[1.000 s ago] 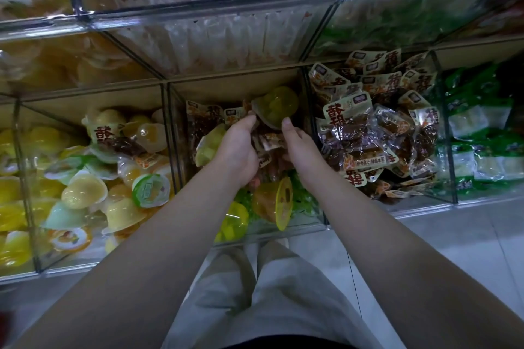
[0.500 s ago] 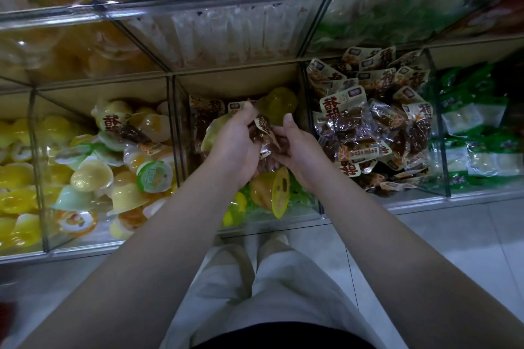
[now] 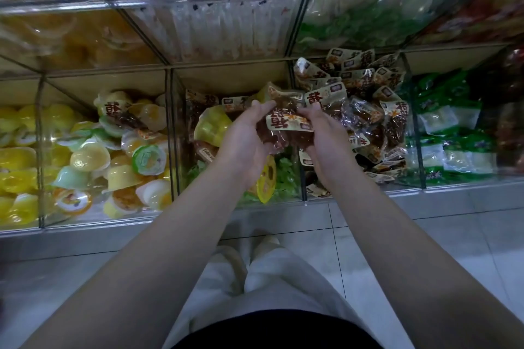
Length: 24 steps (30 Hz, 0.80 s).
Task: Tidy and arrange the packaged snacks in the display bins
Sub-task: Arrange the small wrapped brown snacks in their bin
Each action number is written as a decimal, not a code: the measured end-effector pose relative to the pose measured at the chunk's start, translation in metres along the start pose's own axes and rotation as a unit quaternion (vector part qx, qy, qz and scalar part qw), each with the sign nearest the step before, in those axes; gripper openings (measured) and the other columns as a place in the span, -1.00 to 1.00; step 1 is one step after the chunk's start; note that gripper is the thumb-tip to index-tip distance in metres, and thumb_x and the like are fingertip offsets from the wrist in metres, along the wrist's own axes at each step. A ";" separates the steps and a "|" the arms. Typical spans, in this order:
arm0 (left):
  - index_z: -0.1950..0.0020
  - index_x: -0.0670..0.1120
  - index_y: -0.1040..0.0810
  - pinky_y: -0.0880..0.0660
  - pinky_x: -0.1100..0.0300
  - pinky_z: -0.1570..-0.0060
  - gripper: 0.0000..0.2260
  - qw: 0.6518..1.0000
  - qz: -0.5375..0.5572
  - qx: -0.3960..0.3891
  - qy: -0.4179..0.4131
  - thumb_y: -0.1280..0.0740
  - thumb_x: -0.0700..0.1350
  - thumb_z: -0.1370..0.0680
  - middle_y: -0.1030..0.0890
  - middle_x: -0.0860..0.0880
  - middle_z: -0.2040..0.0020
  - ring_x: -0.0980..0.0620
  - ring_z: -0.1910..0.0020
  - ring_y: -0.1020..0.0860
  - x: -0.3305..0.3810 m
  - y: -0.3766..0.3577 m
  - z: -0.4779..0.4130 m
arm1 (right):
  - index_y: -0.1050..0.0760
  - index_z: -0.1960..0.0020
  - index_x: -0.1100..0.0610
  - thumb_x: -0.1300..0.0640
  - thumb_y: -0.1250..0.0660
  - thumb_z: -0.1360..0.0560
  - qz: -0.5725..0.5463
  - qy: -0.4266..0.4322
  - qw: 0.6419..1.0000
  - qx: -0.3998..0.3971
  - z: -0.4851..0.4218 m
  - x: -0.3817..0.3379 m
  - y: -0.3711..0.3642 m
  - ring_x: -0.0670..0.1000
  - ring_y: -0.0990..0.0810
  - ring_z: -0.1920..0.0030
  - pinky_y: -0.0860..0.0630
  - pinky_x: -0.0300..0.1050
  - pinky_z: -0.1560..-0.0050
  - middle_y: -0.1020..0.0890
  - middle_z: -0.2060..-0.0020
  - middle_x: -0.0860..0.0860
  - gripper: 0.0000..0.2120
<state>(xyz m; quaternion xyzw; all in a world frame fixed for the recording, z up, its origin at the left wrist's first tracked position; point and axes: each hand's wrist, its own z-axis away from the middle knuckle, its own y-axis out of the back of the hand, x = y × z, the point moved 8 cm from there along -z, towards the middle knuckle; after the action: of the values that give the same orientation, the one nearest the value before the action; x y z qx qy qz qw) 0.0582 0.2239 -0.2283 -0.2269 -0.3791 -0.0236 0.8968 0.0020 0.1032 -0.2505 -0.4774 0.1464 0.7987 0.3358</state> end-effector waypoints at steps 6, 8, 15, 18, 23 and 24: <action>-0.27 -0.11 -0.52 -0.49 0.09 -0.21 -0.67 0.998 -0.046 -0.041 -0.009 -0.08 0.01 -0.68 -0.56 -0.13 -0.28 -0.04 -0.22 -0.56 -0.015 -0.028 0.004 | -0.65 0.04 0.03 0.04 -0.23 -0.62 -0.012 0.033 0.997 0.065 0.007 -0.013 0.042 0.04 -0.68 0.01 -0.59 0.12 -0.13 -0.71 0.09 0.02 -0.78; -0.24 -0.10 -0.53 -0.50 0.13 -0.18 -0.68 0.997 -0.058 -0.055 -0.006 -0.07 0.00 -0.68 -0.55 -0.13 -0.30 -0.04 -0.24 -0.54 -0.018 -0.038 0.003 | -0.65 0.01 0.03 0.11 -0.25 -0.60 -0.009 0.044 0.995 0.086 0.009 -0.017 0.054 0.04 -0.68 0.00 -0.60 0.08 -0.12 -0.71 0.06 0.03 -0.81; -0.30 -0.14 -0.51 -0.50 0.11 -0.18 -0.63 0.988 -0.124 -0.087 0.004 -0.04 0.01 -0.70 -0.61 -0.03 -0.18 0.03 -0.18 -0.55 -0.033 -0.066 0.000 | -0.61 -0.05 0.00 0.26 -0.27 -0.57 0.025 0.080 0.989 0.123 0.011 -0.024 0.086 -0.06 -0.65 0.05 -0.61 -0.03 -0.08 -0.70 0.06 -0.05 -0.78; -0.36 -0.12 -0.46 -0.41 0.17 -0.23 -0.64 0.983 -0.147 -0.108 0.015 -0.04 0.00 -0.70 -0.58 0.03 -0.22 0.12 -0.20 -0.51 -0.040 -0.080 -0.003 | -0.62 -0.10 0.05 0.27 -0.28 -0.56 0.048 0.099 0.983 0.150 0.006 -0.027 0.099 -0.07 -0.64 0.06 -0.60 -0.09 -0.06 -0.69 0.03 -0.04 -0.78; -0.49 -0.07 -0.32 -0.14 0.12 -0.42 -0.60 0.969 -0.215 -0.122 0.020 -0.06 0.03 -0.68 -0.38 0.06 -0.46 0.11 -0.42 -0.29 -0.050 -0.096 -0.008 | -0.60 -0.09 0.02 0.30 -0.26 -0.55 0.047 0.110 0.977 0.178 -0.003 -0.028 0.117 -0.07 -0.58 0.17 -0.55 -0.22 0.13 -0.68 0.03 -0.06 -0.74; -0.51 -0.04 -0.30 -0.11 0.10 -0.44 -0.59 0.967 -0.226 -0.113 0.017 -0.08 0.04 -0.68 -0.30 0.06 -0.51 0.09 -0.48 -0.21 -0.051 -0.095 -0.010 | -0.60 -0.07 0.01 0.32 -0.26 -0.55 0.048 0.110 0.975 0.186 -0.006 -0.027 0.121 -0.08 -0.56 0.19 -0.52 -0.28 0.21 -0.67 0.03 -0.06 -0.73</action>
<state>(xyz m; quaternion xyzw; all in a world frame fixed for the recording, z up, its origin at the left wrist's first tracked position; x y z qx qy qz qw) 0.0087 0.1278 -0.2329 -0.2344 -0.3999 -0.2723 0.8432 -0.0674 0.0010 -0.2406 -0.4838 0.3507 0.7155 0.3620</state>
